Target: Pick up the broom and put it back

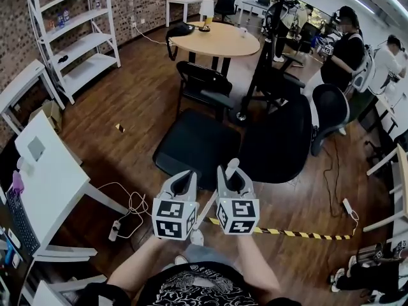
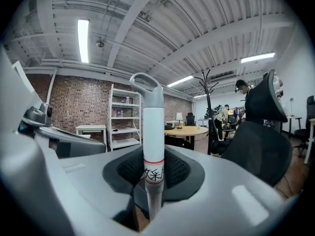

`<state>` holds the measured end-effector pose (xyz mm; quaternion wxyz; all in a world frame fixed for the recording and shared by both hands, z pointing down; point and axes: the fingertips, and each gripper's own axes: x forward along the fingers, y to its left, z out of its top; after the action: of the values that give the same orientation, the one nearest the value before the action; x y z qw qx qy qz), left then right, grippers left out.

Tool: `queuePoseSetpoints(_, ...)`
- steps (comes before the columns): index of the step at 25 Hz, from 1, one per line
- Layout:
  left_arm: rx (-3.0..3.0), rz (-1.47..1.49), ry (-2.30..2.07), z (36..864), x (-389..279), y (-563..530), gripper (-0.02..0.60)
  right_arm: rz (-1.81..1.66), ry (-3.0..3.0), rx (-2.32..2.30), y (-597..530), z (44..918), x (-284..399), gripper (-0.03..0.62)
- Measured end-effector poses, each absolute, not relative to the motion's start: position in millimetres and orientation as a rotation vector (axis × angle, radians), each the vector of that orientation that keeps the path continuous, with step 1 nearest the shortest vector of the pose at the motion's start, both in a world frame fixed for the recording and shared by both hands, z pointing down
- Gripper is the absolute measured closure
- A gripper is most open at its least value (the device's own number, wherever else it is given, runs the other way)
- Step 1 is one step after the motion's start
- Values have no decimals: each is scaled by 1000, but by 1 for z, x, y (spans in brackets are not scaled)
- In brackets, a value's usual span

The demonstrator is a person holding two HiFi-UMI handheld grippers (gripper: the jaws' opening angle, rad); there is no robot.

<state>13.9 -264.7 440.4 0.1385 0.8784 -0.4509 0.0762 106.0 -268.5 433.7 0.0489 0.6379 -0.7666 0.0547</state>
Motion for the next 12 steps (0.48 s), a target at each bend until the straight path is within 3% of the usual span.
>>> queuePoseSetpoints(12, 2491, 264, -1334, 457, 17, -299, 575, 280, -2322, 1865, -313, 489, 109, 514)
